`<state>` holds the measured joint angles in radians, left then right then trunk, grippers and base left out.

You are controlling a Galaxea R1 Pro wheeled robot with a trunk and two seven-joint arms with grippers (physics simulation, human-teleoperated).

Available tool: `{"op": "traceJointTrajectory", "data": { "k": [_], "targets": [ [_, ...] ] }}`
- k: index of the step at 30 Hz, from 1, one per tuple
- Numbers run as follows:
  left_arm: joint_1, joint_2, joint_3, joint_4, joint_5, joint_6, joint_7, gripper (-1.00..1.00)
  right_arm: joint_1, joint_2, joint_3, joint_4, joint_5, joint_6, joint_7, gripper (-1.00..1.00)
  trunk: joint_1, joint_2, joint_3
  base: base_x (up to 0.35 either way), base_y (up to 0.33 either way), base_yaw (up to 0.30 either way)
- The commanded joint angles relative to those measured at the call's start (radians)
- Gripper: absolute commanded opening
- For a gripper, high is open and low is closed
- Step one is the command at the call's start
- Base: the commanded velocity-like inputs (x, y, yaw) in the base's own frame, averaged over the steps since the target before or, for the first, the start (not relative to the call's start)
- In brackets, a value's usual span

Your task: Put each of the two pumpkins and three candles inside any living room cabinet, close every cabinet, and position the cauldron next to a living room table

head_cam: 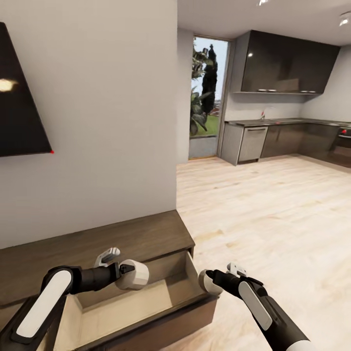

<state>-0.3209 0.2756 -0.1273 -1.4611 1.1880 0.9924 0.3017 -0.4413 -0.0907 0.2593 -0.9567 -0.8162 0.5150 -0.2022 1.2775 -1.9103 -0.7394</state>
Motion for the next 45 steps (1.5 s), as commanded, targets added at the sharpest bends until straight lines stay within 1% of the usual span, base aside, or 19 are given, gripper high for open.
{"op": "traceJointTrajectory", "data": {
  "k": [1, 9, 23, 31, 41, 43, 45],
  "targets": [
    [-0.001, 0.001, -0.002, -0.001, 0.015, 0.000, 0.011, -1.00, -0.001, -0.001, 0.004, -0.003, -0.012, 0.001, -0.009, -1.00, 0.000, -0.001, -0.001, 0.000, 0.000, 0.292],
    [-0.001, 0.001, 0.000, -0.001, 0.014, -0.001, 0.011, -1.00, -0.001, -0.001, 0.004, -0.003, -0.012, 0.000, -0.009, -1.00, 0.000, -0.001, -0.001, 0.015, 0.000, 0.292],
    [-0.001, 0.001, 0.001, -0.001, 0.011, -0.001, 0.013, -1.00, -0.001, -0.001, 0.004, -0.004, -0.012, 0.000, -0.006, -1.00, 0.000, -0.001, -0.001, 0.230, 0.000, 0.292],
    [-0.001, 0.001, 0.004, -0.001, 0.012, -0.001, 0.013, -1.00, -0.001, -0.002, 0.005, -0.004, -0.012, 0.000, 0.001, -1.00, 0.000, -0.001, -0.001, 0.136, 0.031, 0.287],
    [-0.001, 0.001, 0.002, -0.001, 0.013, -0.001, 0.013, -1.00, -0.001, -0.001, 0.004, -0.004, -0.012, 0.000, 0.002, -1.00, 0.000, -0.001, -0.001, 0.063, 0.007, 0.049],
    [-0.003, -0.011, -0.009, 0.011, 0.014, -0.009, 0.023, -1.00, -0.012, 0.010, 0.013, 0.008, -0.022, 0.011, -0.009, -1.00, 0.000, -0.001, -0.001, 0.000, 0.000, 0.000],
    [-0.003, -0.022, -0.021, 0.022, 0.014, -0.008, 0.032, -1.00, -0.023, 0.022, 0.014, 0.019, -0.022, 0.022, -0.021, -1.00, 0.000, -0.001, -0.001, 0.000, 0.000, 0.000]
  ]
}}
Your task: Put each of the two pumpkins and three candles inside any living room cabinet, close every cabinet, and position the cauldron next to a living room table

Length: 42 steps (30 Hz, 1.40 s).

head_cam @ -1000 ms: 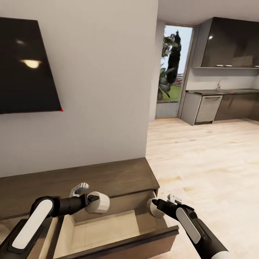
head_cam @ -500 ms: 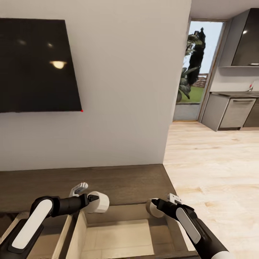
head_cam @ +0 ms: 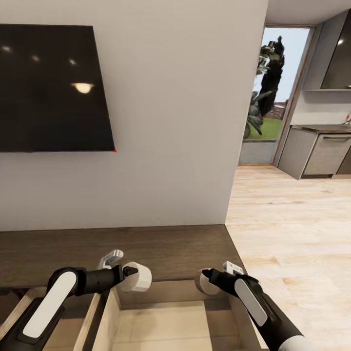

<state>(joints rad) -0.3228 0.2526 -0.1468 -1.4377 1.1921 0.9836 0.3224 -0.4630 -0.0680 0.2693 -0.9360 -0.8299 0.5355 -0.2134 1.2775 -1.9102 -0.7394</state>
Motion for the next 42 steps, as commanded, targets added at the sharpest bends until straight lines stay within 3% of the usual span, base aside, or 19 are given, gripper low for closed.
{"op": "traceJointTrajectory", "data": {
  "k": [1, 7, 19, 27, 28, 37, 42],
  "targets": [
    [-0.001, -0.005, -0.007, 0.005, 0.010, 0.001, 0.016, -1.00, -0.007, 0.005, 0.003, 0.004, -0.009, 0.007, -0.016, -1.00, 0.000, -0.001, -0.001, 0.000, 0.000, 0.000],
    [-0.001, -0.029, -0.036, 0.037, 0.011, 0.001, 0.045, -1.00, -0.031, 0.035, 0.002, 0.011, -0.009, 0.037, -0.050, -1.00, 0.000, -0.001, -0.001, 0.000, 0.000, 0.000],
    [-0.001, -0.029, -0.036, 0.038, 0.011, 0.001, 0.103, -1.00, -0.031, 0.035, 0.002, 0.011, -0.011, 0.111, -0.119, -1.00, 0.000, -0.001, -0.001, -0.043, 0.000, 0.000],
    [-0.001, -0.029, -0.036, 0.037, 0.011, 0.001, 0.142, -1.00, -0.031, 0.035, 0.003, 0.012, -0.011, 0.154, -0.118, -1.00, 0.000, -0.001, -0.001, -0.007, 0.000, 0.000],
    [-0.001, -0.029, -0.036, 0.038, 0.011, 0.001, 0.196, -1.00, -0.031, 0.035, 0.003, 0.012, -0.011, 0.154, -0.118, -1.00, 0.000, -0.001, -0.001, 0.000, 0.000, 0.000],
    [-0.001, -0.029, -0.037, 0.039, 0.011, 0.001, 0.198, -1.00, -0.031, 0.035, 0.005, 0.017, -0.003, 0.167, -0.128, -1.00, 0.000, -0.001, -0.001, 0.000, 0.000, 0.000],
    [-0.001, -0.029, -0.037, 0.039, 0.010, 0.001, 0.201, -1.00, -0.031, 0.035, 0.004, 0.020, -0.002, 0.219, -0.154, -1.00, 0.000, -0.001, -0.001, 0.000, 0.000, 0.000]
  ]
}}
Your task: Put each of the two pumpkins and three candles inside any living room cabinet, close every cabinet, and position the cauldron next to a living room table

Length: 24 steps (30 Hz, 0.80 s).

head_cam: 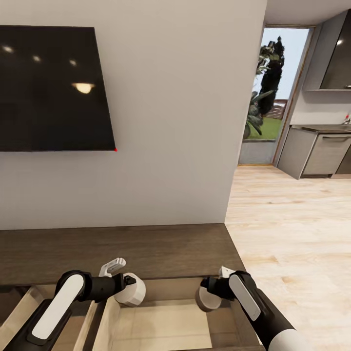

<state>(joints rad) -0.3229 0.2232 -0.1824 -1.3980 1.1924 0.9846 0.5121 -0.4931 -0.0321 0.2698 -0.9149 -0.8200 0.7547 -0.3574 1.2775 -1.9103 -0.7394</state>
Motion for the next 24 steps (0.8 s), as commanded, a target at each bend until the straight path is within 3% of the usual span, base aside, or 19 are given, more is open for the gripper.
{"op": "traceJointTrajectory", "data": {
  "k": [1, 9, 19, 24],
  "targets": [
    [-0.001, 0.001, -0.002, -0.001, 0.010, 0.000, 0.012, -1.00, -0.001, -0.001, 0.004, 0.000, -0.013, 0.004, -0.020, -1.00, 0.000, -0.001, -0.001, 0.000, 0.000, 0.000],
    [-0.001, 0.001, -0.003, -0.003, 0.010, 0.000, 0.014, -1.00, -0.001, 0.000, 0.003, 0.001, -0.013, 0.012, -0.051, -1.00, 0.000, -0.001, -0.001, 0.000, 0.000, 0.000],
    [-0.001, -0.001, -0.006, -0.001, 0.010, -0.001, 0.017, -1.00, -0.001, 0.000, 0.003, 0.000, -0.011, 0.011, -0.054, -1.00, 0.038, -0.071, -0.032, 0.000, 0.000, 0.000],
    [-0.001, -0.002, -0.051, 0.000, 0.007, -0.003, 0.024, -1.00, -0.001, 0.000, 0.003, -0.001, -0.010, 0.011, -0.054, -1.00, 0.057, -0.106, -0.048, 0.000, 0.000, 0.000]
  ]
}}
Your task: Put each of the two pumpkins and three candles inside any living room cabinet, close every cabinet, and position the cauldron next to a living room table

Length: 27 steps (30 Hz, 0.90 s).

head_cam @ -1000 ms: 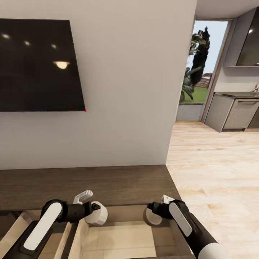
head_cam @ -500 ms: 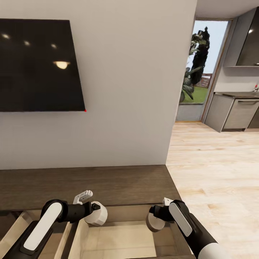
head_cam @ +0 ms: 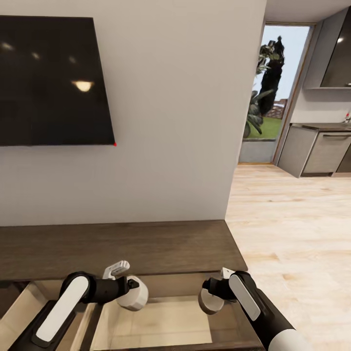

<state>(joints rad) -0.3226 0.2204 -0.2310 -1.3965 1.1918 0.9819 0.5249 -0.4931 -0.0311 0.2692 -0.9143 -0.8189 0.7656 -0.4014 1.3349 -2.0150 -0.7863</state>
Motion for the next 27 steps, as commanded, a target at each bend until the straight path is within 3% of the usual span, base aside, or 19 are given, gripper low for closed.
{"op": "traceJointTrajectory", "data": {
  "k": [1, 8, 13, 19, 24, 27],
  "targets": [
    [-0.001, 0.001, -0.010, -0.001, 0.007, -0.001, 0.012, -1.00, -0.001, -0.001, 0.004, -0.001, -0.011, 0.000, -0.010, -1.00, 0.004, -0.008, -0.004, 0.000, 0.000, 0.000],
    [-0.001, -0.015, -0.032, 0.000, 0.003, -0.002, 0.013, -1.00, -0.001, 0.000, 0.006, -0.003, -0.010, 0.000, -0.011, -1.00, 0.031, -0.057, -0.026, 0.000, 0.000, 0.000],
    [-0.001, -0.059, -0.033, 0.001, -0.104, -0.002, 0.025, -1.00, -0.001, 0.004, 0.026, -0.003, -0.007, -0.008, -0.011, -1.00, 0.050, -0.092, -0.042, 0.000, 0.000, 0.000],
    [-0.004, -0.120, -0.031, 0.060, -0.221, -0.003, 0.026, -1.00, -0.001, 0.042, 0.067, -0.003, 0.009, -0.016, -0.011, -1.00, 0.073, -0.134, -0.061, 0.000, 0.000, 0.000],
    [-0.007, -0.133, -0.031, 0.079, -0.249, -0.029, 0.026, -1.00, -0.001, 0.069, 0.069, -0.002, 0.078, -0.028, -0.010, -1.00, 0.092, -0.169, -0.076, 0.000, 0.000, 0.000],
    [-0.007, -0.134, -0.032, 0.082, -0.252, -0.046, 0.025, -1.00, -0.001, 0.076, 0.071, -0.002, 0.088, -0.052, -0.010, -1.00, 0.103, -0.190, -0.086, 0.000, 0.000, 0.000]
  ]
}}
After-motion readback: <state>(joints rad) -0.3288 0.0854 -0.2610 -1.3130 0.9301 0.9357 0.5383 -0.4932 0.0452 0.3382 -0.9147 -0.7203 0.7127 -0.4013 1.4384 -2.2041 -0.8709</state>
